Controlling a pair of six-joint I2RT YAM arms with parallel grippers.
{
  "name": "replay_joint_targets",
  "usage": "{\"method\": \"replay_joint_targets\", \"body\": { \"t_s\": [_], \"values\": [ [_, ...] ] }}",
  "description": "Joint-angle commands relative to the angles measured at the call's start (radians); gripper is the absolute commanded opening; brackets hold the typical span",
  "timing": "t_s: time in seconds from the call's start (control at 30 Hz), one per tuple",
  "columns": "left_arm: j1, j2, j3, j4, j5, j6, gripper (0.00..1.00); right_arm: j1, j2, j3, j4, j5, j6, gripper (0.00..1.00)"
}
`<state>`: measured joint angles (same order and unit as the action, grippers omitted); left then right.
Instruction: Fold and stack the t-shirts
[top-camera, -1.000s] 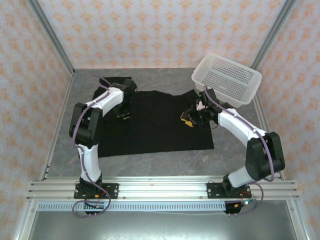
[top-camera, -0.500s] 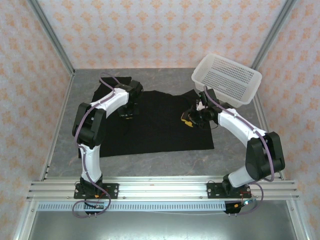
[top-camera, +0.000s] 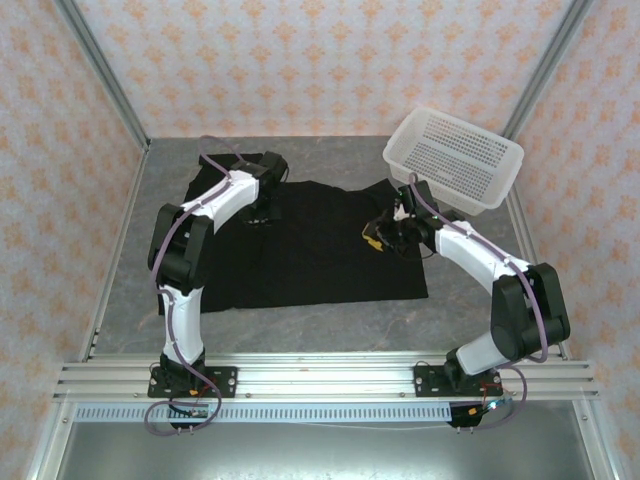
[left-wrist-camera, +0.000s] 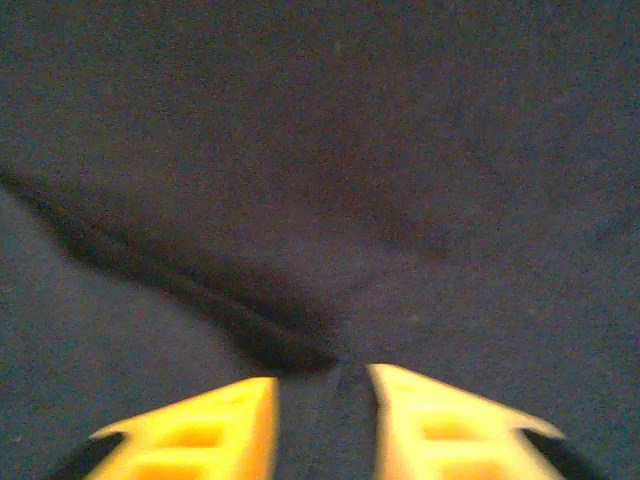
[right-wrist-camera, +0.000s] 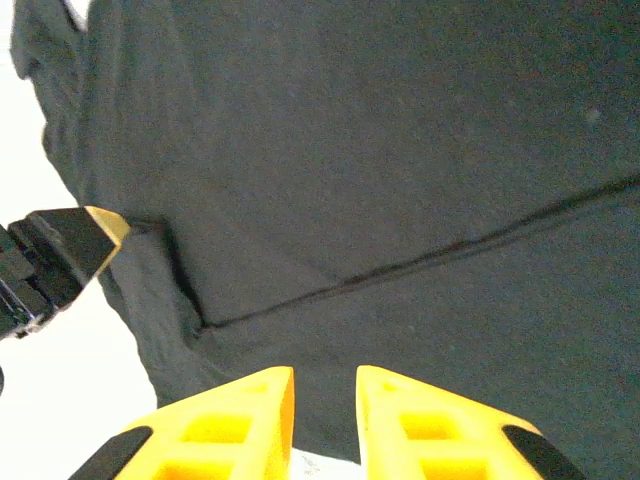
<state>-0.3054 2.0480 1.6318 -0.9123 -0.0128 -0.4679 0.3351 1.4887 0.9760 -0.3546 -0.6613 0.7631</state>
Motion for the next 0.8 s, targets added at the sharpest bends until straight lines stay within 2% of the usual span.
{"method": "replay_joint_targets", "body": {
  "t_s": [0.0, 0.13, 0.3, 0.43, 0.53, 0.77],
  "values": [
    [0.001, -0.086, -0.01, 0.025, -0.041, -0.04, 0.47, 0.002, -0.029, -0.009, 0.069, 0.035, 0.045, 0.24],
    [0.024, -0.224, -0.122, 0.007, -0.041, -0.114, 0.5, -0.01, -0.026, 0.009, -0.026, 0.1, -0.004, 0.29],
    [0.112, -0.357, -0.374, 0.015, 0.053, -0.203, 0.41, -0.068, 0.013, 0.021, -0.183, 0.22, -0.044, 0.29],
    [0.222, -0.395, -0.531, 0.088, 0.148, -0.254, 0.37, -0.105, 0.054, 0.107, -0.191, 0.307, -0.142, 0.31],
    [0.272, -0.399, -0.579, 0.127, 0.174, -0.271, 0.35, -0.117, 0.196, 0.254, -0.185, 0.325, -0.178, 0.32],
    [0.273, -0.42, -0.553, 0.142, 0.162, -0.279, 0.35, -0.116, 0.561, 0.668, -0.111, 0.389, -0.127, 0.34]
  ]
}}
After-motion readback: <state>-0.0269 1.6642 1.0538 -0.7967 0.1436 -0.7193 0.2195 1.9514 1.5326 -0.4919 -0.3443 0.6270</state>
